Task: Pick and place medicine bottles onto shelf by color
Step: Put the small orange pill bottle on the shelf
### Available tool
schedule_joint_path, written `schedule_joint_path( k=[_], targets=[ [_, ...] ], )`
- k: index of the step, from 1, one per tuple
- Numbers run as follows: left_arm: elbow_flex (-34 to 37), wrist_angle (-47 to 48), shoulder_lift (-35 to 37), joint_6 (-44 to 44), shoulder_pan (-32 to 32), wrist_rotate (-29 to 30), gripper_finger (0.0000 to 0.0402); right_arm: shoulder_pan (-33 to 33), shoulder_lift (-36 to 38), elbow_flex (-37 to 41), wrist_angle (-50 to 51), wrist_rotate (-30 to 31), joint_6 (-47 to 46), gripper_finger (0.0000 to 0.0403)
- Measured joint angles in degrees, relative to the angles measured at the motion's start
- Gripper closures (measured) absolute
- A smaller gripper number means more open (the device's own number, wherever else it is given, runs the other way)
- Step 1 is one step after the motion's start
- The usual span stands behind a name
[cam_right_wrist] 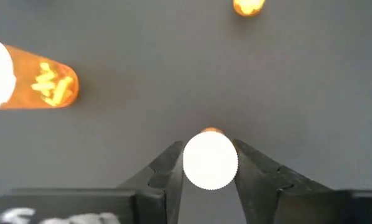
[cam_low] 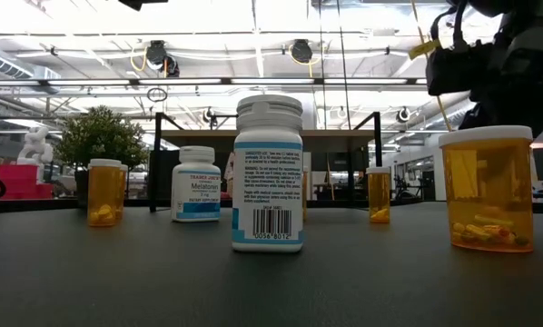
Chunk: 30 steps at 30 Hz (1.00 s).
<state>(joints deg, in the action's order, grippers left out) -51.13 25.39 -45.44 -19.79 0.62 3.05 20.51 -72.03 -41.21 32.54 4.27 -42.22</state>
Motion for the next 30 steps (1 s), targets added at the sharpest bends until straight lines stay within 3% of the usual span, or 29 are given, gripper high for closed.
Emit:
schedule_joint_path(
  k=[8,16,30],
  targets=[
    [0.0,-1.0,0.0,-0.7,0.0,0.0,0.0371,-2.6,0.0,-5.3,0.3,0.0,2.7,0.0287],
    [0.0,-1.6,0.0,-1.0,0.0,0.0,0.0371,-7.4,0.0,-16.7,3.1,0.2,11.7,0.0285],
    [0.0,-1.9,0.0,-3.6,0.0,0.0,0.0371,-29.4,0.0,-37.8,12.0,0.1,34.6,0.0285]
  ],
)
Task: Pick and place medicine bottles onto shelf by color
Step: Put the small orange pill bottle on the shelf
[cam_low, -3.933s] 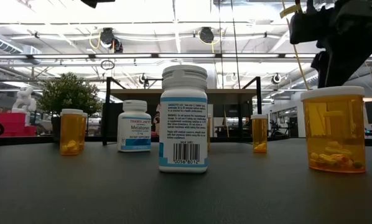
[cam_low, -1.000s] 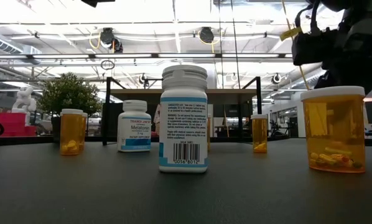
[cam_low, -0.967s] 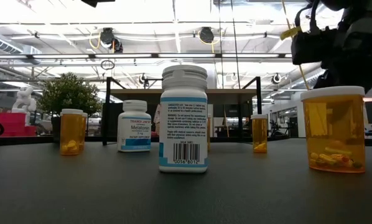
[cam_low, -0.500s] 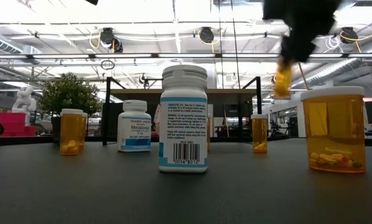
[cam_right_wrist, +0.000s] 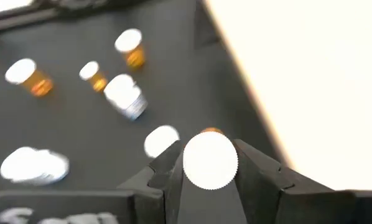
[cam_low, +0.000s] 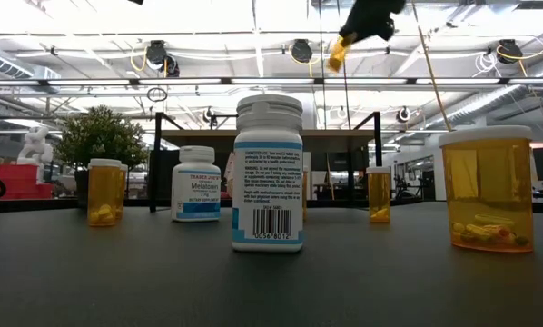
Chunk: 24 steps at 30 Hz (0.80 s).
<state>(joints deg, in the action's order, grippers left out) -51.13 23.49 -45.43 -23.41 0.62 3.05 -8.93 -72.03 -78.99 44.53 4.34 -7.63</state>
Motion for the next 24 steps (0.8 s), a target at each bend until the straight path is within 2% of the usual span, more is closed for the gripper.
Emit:
schedule_joint_path(
  k=[2,5,12,18,24],
  targets=[
    [0.0,0.2,0.0,0.5,0.0,0.0,0.0371,-3.6,0.0,-2.6,-0.5,-0.2,3.4,0.0285],
    [0.0,0.5,0.0,1.6,0.0,0.0,0.0371,-8.9,-0.2,-6.0,-1.2,-4.1,7.1,0.0285],
    [0.0,0.1,0.0,1.7,0.0,0.0,0.0371,-18.7,-3.2,-11.9,0.0,-9.9,8.8,0.0285],
    [0.0,-0.1,0.0,1.6,0.0,0.0,0.0371,-24.6,-10.8,-20.5,5.7,-10.6,10.9,0.0284],
    [0.0,-0.1,0.0,1.6,0.0,0.0,0.0371,-30.0,-20.3,-30.9,6.8,-10.6,15.3,0.0284]
  ],
)
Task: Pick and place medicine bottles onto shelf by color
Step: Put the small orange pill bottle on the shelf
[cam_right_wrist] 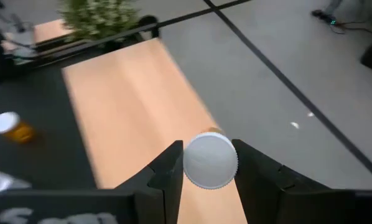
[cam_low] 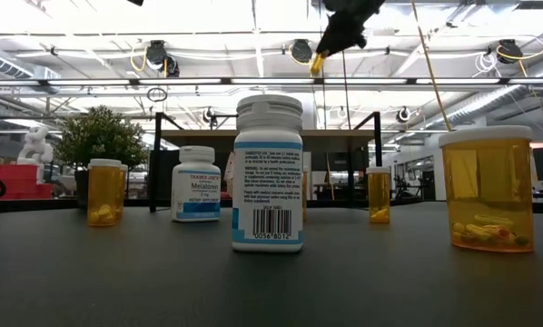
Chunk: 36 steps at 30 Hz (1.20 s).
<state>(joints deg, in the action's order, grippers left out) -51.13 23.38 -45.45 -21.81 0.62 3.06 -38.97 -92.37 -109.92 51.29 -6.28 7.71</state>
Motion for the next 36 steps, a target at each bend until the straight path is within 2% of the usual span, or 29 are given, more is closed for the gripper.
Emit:
schedule_joint_path(
  k=[3,6,13,24,36],
  targets=[
    [0.0,0.0,0.0,0.1,0.0,0.0,0.0371,-2.5,-4.6,-4.4,1.3,-0.4,0.3,0.0284],
    [0.0,0.0,0.0,0.1,0.0,0.0,0.0371,-4.8,-8.3,-7.0,2.7,-3.8,-0.2,0.0284],
    [0.0,0.0,0.0,-0.2,0.0,0.0,0.0371,-8.7,-13.4,-7.9,9.5,-4.5,-0.4,0.0284],
    [0.0,0.0,-1.8,-0.7,0.1,0.0,0.0371,-9.3,-14.2,-8.0,15.4,-4.4,-1.0,0.0284],
    [0.0,-0.8,-6.0,-1.4,3.3,0.1,0.0371,-8.9,-14.2,-4.0,15.5,-4.4,-1.3,0.0284]
  ],
)
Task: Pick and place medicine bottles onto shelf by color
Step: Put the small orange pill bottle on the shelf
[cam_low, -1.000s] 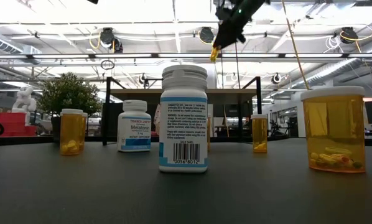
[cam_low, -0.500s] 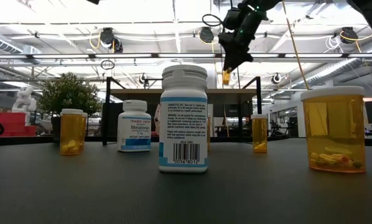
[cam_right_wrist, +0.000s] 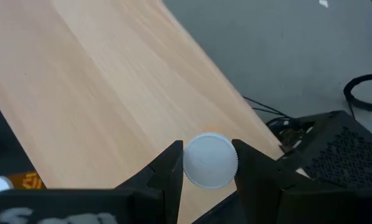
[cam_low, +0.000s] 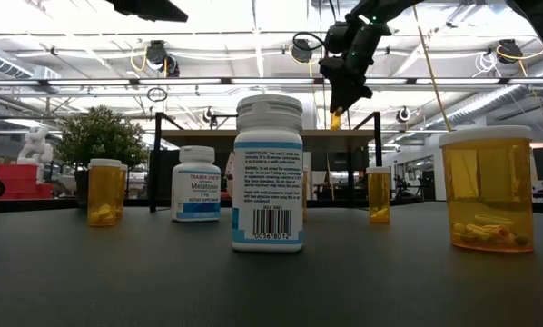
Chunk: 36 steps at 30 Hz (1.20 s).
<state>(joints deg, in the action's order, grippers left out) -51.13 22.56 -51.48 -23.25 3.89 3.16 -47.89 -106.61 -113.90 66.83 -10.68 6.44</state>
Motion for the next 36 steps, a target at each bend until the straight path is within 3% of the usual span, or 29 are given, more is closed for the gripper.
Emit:
schedule_joint_path(
  k=[19,36],
  targets=[
    [0.0,-2.5,-0.7,0.5,1.3,0.0,0.0371,0.0,0.0,0.0,0.5,0.5,-2.1,0.0284],
    [0.0,-2.7,-0.7,0.8,1.3,0.0,0.0371,0.0,0.2,6.7,-4.7,0.3,-2.6,0.0265]
  ],
)
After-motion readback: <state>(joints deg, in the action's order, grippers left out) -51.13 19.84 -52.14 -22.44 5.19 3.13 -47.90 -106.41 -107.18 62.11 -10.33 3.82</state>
